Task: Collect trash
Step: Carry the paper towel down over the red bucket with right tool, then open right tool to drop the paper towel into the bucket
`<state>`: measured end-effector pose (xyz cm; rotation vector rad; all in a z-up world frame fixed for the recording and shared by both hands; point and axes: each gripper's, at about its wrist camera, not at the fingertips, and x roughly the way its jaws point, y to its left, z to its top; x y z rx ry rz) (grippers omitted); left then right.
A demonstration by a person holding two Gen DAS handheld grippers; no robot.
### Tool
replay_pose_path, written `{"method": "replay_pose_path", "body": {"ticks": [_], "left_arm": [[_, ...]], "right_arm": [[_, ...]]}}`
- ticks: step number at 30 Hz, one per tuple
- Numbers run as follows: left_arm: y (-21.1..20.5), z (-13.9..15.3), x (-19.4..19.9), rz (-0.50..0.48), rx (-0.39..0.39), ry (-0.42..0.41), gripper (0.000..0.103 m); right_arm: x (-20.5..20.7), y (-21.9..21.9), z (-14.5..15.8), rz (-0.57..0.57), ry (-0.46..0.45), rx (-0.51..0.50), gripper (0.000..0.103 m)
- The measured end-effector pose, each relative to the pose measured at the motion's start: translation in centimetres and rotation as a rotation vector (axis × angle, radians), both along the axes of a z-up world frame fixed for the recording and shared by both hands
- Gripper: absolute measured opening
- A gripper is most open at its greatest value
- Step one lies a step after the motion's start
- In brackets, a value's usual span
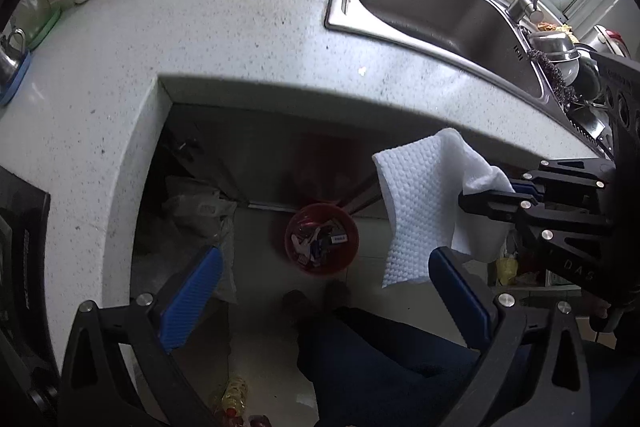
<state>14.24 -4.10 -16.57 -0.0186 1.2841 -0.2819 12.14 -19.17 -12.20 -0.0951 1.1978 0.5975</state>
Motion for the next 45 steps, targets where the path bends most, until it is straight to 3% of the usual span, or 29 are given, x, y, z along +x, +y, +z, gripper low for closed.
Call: {"method": "replay_pose_path", "body": {"ticks": [10, 15, 25, 38, 45], "left_arm": [[1.0, -7.1, -0.6, -0.005, 0.009, 0.151, 0.102], [0.8, -12.5, -0.1, -0.017, 0.009, 0.219, 0.102], [1.2, -24.7, 1.2, 0.023, -0.02, 0.301, 0.102], [1.8, -42.7, 3.4, 0.037, 0.03, 0.35, 0.102], [1.1, -48.9, 3.7, 0.032, 0.052, 0.38, 0.102]], "right_arm": [[-0.9, 1.7, -7.2, -0.016, 0.137, -0.077, 0.006], [-0.4, 2.0, -11.4, -0.047, 0.18, -0.096, 0.006], [2.1, 3.3, -23.2, -0.057, 0.255, -0.159, 0.006], [5.6, 4.6, -41.2, -0.072, 0.312, -0.229, 0.006], [6.3, 4.3, -47.6, -0.065, 0.326, -0.241, 0.006]]}}
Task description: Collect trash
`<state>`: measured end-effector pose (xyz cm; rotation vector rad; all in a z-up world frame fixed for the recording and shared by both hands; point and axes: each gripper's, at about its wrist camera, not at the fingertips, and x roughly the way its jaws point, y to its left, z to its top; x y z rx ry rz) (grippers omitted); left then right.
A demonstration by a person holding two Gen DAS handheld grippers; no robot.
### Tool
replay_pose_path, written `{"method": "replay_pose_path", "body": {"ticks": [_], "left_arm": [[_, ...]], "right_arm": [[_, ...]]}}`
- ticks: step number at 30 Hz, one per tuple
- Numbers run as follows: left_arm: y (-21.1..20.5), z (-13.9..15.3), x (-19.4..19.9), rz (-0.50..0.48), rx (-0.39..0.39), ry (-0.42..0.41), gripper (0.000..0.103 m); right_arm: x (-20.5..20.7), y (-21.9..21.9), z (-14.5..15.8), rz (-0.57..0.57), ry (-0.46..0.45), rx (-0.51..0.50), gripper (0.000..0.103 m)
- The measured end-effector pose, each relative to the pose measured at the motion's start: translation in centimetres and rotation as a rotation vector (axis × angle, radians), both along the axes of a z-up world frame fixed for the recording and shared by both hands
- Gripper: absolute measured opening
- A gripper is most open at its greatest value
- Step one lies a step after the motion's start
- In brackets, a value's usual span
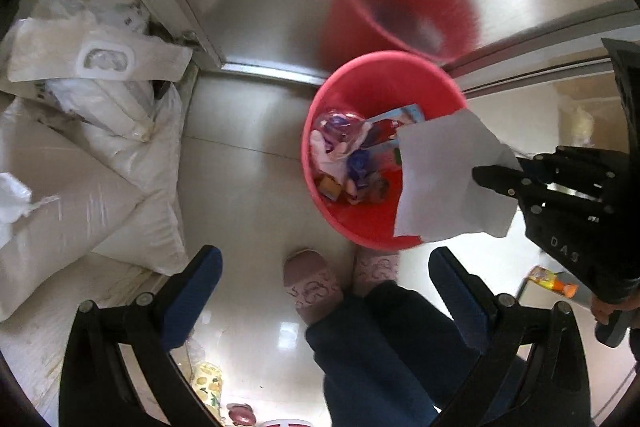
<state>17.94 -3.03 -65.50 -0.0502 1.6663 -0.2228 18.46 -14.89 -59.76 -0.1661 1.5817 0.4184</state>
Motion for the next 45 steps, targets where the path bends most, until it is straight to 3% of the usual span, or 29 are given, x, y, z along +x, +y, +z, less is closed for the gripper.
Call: {"method": "replay_pose_path", "body": {"ticks": [5, 8, 10, 16, 19, 23, 29, 32, 39, 45], "left_arm": [[-0.2, -1.8, 0.5, 0.015, -0.01, -0.003, 0.102], [-0.1, -1.9, 0.8, 0.028, -0.005, -0.002, 0.102], [-0.3, -1.4, 0.8, 0.023, 0.0, -0.004, 0.102], [-0.1, 2.4, 0.7, 0.02, -0.005, -0.027, 0.102], [0.3, 5.3, 0.3, 0.029, 0.013, -0.042, 0.102], [0.9, 10.7, -0.8, 0.067, 0.011, -0.068, 0.102], [1.1, 20.6, -3.3, 0.092, 0.012, -0.132, 0.102], [1.2, 25.9, -4.4, 0.105, 0.004, -0.177, 0.102], [0.8, 39.3, -8.5, 0.078, 0.056, -0.369, 0.102], [1.0, 48.6, -12.5, 0.115, 0.044, -0.528, 0.102]], "right_arm": [[0.4, -0.6, -2.2, -0.001, -0.013, -0.025, 0.011], [0.6, -0.9, -2.2, -0.009, -0.001, -0.011, 0.037], [0.7, -1.2, -1.7, -0.016, 0.001, 0.012, 0.062], [0.3, -0.9, 1.2, -0.002, -0.035, 0.027, 0.081], [-0.4, -0.7, 3.5, -0.004, -0.032, 0.034, 0.083], [-1.7, -0.1, 8.2, 0.003, -0.048, 0.048, 0.085], [-3.9, 0.4, 18.2, 0.007, -0.092, 0.057, 0.091], [-4.7, 0.4, 23.1, -0.001, -0.141, 0.053, 0.099], [-7.8, 0.7, 34.5, -0.039, -0.25, 0.069, 0.101], [-11.6, 1.1, 44.3, -0.063, -0.443, 0.085, 0.102]]}}
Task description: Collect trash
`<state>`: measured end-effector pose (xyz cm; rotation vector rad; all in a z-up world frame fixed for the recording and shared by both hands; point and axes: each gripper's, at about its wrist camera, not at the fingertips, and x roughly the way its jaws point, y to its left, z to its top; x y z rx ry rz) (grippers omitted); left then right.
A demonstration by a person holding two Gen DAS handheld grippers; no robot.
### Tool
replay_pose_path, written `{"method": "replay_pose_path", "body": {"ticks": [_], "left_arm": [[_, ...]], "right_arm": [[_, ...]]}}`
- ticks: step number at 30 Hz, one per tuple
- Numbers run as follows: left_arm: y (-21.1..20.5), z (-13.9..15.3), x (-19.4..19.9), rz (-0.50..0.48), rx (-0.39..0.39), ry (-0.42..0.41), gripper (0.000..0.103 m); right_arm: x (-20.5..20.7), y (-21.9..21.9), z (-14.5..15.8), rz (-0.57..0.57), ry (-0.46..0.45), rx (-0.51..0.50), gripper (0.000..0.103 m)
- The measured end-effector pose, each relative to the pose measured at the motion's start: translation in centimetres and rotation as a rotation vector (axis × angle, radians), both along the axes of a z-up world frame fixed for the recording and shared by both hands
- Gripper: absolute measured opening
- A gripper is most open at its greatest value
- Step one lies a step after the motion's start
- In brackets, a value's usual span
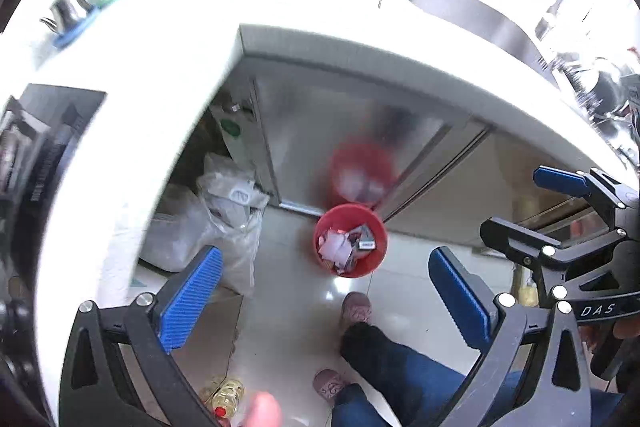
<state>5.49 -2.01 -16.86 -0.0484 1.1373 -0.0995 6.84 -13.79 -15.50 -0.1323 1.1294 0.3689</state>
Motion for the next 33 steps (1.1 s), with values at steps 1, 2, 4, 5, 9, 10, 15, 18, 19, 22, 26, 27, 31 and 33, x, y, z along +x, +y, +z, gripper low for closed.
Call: {"method": "replay_pose_path", "body": {"ticks": [1, 2, 4, 5, 9, 10, 15, 18, 19, 22, 26, 27, 31, 33], "left_arm": [[-0.2, 1.1, -0.4, -0.003, 0.008, -0.02, 0.102], [-0.4, 2.7, -1.1, -0.007, 0.026, -0.052, 0.102], [-0.7, 5.6, -2.4, -0.016, 0.039, -0.104, 0.102], [-0.7, 7.0, -3.1, -0.011, 0.034, -0.13, 0.102], [-0.7, 11.9, -6.1, 0.013, 0.015, -0.219, 0.102], [-0.8, 12.8, -6.9, 0.017, 0.019, -0.242, 0.102], [-0.8, 17.6, -11.1, 0.027, 0.039, -0.339, 0.102], [-0.4, 19.2, -12.9, 0.043, 0.025, -0.364, 0.102], [-0.3, 19.5, -13.4, 0.045, 0.021, -0.37, 0.102], [0.1, 20.8, -15.1, 0.033, 0.044, -0.385, 0.102], [0.4, 21.9, -16.6, 0.015, 0.052, -0.414, 0.102], [0.5, 22.1, -16.9, 0.018, 0.054, -0.417, 0.102], [0.8, 22.3, -17.3, 0.035, 0.055, -0.428, 0.102], [0.9, 22.4, -17.5, 0.038, 0.05, -0.433, 0.102]], "right_arm": [[-0.6, 0.1, 1.3, 0.003, -0.02, -0.003, 0.102], [-1.1, 0.1, 2.4, 0.005, -0.04, -0.004, 0.102], [-2.4, -0.1, 4.9, -0.004, -0.085, 0.007, 0.102], [-3.0, -0.2, 6.0, -0.01, -0.105, 0.014, 0.102], [-6.0, 0.0, 10.2, -0.022, -0.202, 0.007, 0.102], [-6.8, 0.0, 11.1, -0.018, -0.231, 0.001, 0.102], [-10.2, 0.2, 15.0, -0.006, -0.343, 0.029, 0.102], [-11.8, 0.6, 16.6, -0.015, -0.385, 0.04, 0.102], [-12.2, 0.7, 17.1, -0.016, -0.395, 0.04, 0.102], [-13.7, 0.9, 18.2, -0.028, -0.435, 0.043, 0.102], [-14.9, 0.9, 19.4, -0.055, -0.46, 0.067, 0.102], [-15.0, 0.9, 19.6, -0.057, -0.464, 0.068, 0.102], [-15.9, 1.3, 20.3, -0.061, -0.483, 0.055, 0.102], [-16.3, 1.2, 20.5, -0.063, -0.488, 0.055, 0.102]]}}
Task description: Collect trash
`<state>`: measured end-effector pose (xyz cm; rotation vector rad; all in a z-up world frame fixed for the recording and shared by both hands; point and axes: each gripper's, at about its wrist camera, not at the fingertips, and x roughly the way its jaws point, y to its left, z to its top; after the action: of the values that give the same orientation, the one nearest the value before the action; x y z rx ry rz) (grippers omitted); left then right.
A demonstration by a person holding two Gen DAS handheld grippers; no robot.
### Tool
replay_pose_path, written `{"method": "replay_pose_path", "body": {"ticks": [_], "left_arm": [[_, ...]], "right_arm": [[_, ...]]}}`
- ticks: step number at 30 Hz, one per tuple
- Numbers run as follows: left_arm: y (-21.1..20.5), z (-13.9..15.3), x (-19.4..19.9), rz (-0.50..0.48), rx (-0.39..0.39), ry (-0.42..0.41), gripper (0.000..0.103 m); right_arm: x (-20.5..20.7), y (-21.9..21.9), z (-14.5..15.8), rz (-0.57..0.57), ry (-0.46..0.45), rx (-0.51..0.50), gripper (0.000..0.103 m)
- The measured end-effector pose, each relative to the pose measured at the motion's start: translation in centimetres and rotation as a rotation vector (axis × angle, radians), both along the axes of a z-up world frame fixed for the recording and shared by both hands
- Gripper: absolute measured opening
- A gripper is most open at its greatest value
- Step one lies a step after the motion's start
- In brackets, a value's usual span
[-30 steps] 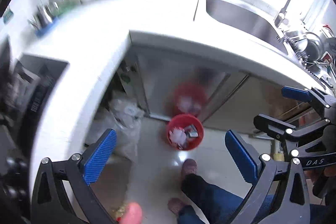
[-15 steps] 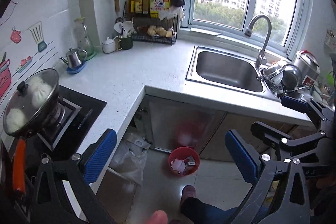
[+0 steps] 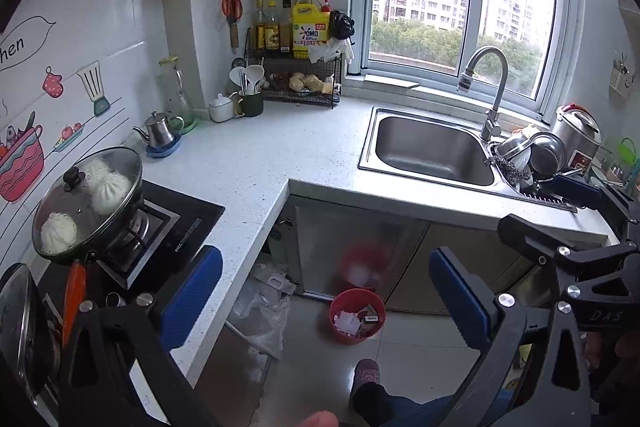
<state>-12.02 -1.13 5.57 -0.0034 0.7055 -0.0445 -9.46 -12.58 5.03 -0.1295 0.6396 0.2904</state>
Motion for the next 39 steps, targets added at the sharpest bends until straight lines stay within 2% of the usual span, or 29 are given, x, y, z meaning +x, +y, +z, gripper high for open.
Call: {"method": "replay_pose_path", "body": {"ticks": [20, 39], "left_arm": [[0.0, 0.7, -2.0, -0.001, 0.002, -0.025, 0.102], [-0.2, 0.2, -2.8, 0.006, -0.01, 0.011, 0.102]], "right_arm": [[-2.2, -1.1, 0.4, -0.017, -0.027, 0.027, 0.102], [-3.4, -0.6, 1.0, -0.012, -0.016, 0.005, 0.102]]}}
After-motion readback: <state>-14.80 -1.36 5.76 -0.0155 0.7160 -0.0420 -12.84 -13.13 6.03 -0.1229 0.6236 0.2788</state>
